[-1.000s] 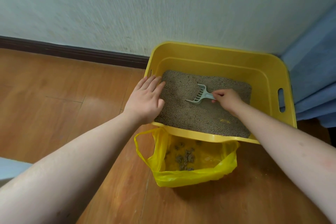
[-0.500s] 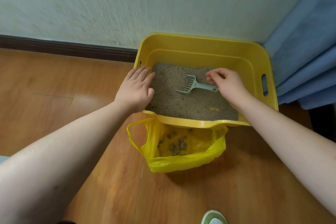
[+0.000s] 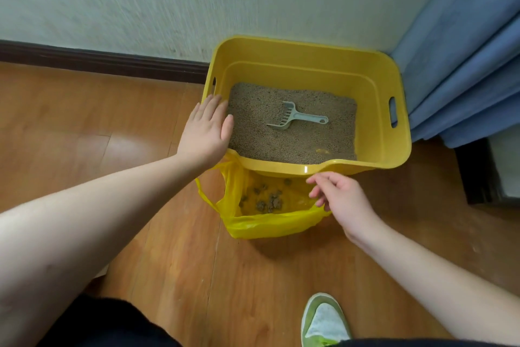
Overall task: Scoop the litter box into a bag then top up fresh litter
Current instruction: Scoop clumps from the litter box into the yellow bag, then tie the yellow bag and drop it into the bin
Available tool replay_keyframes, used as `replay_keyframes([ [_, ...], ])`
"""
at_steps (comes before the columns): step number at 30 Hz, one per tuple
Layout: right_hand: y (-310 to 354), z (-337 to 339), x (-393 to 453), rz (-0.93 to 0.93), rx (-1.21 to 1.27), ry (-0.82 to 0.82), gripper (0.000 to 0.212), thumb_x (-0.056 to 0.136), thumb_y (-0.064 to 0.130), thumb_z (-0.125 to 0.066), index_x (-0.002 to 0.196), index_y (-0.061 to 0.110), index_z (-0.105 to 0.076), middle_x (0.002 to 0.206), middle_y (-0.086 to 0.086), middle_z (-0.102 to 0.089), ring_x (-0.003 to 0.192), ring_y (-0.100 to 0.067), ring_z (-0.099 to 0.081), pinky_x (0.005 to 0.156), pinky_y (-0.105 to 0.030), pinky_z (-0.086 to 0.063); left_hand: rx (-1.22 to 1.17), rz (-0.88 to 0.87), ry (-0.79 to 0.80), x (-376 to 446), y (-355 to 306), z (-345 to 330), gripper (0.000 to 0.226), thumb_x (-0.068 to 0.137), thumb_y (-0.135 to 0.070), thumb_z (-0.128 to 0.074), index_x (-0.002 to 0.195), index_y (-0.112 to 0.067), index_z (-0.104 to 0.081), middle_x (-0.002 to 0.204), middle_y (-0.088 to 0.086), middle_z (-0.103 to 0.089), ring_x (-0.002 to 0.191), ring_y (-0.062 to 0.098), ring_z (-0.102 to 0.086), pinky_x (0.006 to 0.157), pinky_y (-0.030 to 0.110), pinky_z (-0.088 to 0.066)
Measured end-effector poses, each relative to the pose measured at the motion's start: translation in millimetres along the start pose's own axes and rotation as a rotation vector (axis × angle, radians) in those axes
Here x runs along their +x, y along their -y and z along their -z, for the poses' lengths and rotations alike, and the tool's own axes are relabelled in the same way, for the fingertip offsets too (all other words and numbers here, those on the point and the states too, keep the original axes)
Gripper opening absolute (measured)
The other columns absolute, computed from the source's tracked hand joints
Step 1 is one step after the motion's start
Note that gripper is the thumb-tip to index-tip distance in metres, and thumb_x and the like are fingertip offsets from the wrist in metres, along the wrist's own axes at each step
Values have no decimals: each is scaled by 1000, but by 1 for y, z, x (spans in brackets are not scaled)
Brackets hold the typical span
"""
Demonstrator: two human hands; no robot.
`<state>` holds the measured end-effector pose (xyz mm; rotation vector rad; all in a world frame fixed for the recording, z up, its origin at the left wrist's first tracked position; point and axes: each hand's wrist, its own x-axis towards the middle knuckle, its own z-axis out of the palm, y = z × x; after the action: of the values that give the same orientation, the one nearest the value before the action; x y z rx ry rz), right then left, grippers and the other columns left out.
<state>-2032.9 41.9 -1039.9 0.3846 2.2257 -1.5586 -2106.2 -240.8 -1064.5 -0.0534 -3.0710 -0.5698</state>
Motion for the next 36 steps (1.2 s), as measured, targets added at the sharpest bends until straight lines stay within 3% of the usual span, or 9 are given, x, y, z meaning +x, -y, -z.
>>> replay_keyframes([
  [3, -34, 5, 0, -80, -63, -154, 27, 97, 19, -49, 79, 18, -69, 63, 1, -56, 59, -15, -50, 56, -27, -38, -141, 89, -63, -20, 5, -1, 62, 101, -42, -18, 154, -10, -21, 162, 9, -17, 150, 22, -11, 121, 35, -9],
  [6, -58, 14, 7, -174, -133, -395, 31, 100, 28, -40, 84, 17, -65, 70, 0, -55, 72, -23, -52, 61, -32, -36, -285, 448, -162, -29, 15, -5, 62, 104, -45, -15, 155, -11, -15, 161, 12, -19, 148, 24, -16, 119, 38, -13],
  [10, -73, 20, 28, -211, -150, -468, 31, 98, 35, -41, 118, 18, -58, 112, -6, -63, 106, -30, -58, 91, -42, -46, -522, 796, 108, -37, 31, -4, 78, 97, -64, -6, 155, -13, -19, 158, 14, -27, 144, 33, -27, 117, 44, -19],
  [13, -78, 18, 35, -7, -479, -389, 26, 95, 31, -51, 113, 18, -63, 115, -10, -60, 109, -32, -53, 93, -43, -44, -641, 809, 350, -52, 40, -2, 97, 84, -81, -7, 144, -13, -42, 137, 13, -55, 126, 32, -50, 109, 49, -36],
  [16, -83, 14, 34, 52, -731, -326, 20, 91, 31, -58, 105, 19, -66, 113, -11, -57, 109, -34, -50, 89, -41, -40, -727, 742, 542, -59, 36, 0, 70, 89, -72, -30, 118, -16, -59, 107, 6, -70, 103, 23, -65, 92, 43, -51],
  [22, -78, 18, 48, -270, -42, -276, 54, 87, 27, -68, 134, 16, -43, 123, -5, -58, 114, -27, -56, 90, -33, -45, -700, 561, 649, -59, 19, -8, 29, 96, -32, -59, 101, -4, -66, 75, 9, -69, 67, 18, -65, 69, 32, -56],
  [26, -88, 21, 56, -269, 174, -96, 42, 88, 14, -65, 127, 21, -52, 118, -7, -66, 105, -23, -63, 95, -41, -50, -523, 452, 797, -64, 12, -11, 31, 96, -36, -57, 88, -8, -66, 61, 4, -62, 54, 14, -58, 56, 25, -51],
  [31, -88, 23, 44, -239, 256, 3, 27, 90, 12, -65, 116, 11, -62, 109, -10, -70, 95, -20, -68, 88, -37, -53, -448, 450, 809, -66, 2, -6, 39, 90, -47, -62, 74, -12, -60, 56, 2, -56, 50, 11, -52, 51, 22, -47],
  [36, -90, 28, 23, -135, 17, -14, 13, 90, 18, -65, 95, 6, -64, 86, -4, -68, 75, -12, -62, 64, -20, -50, -444, 501, 688, -86, -9, -3, 50, 88, -55, -60, 63, -12, -51, 51, 1, -52, 44, 11, -48, 49, 21, -43],
])
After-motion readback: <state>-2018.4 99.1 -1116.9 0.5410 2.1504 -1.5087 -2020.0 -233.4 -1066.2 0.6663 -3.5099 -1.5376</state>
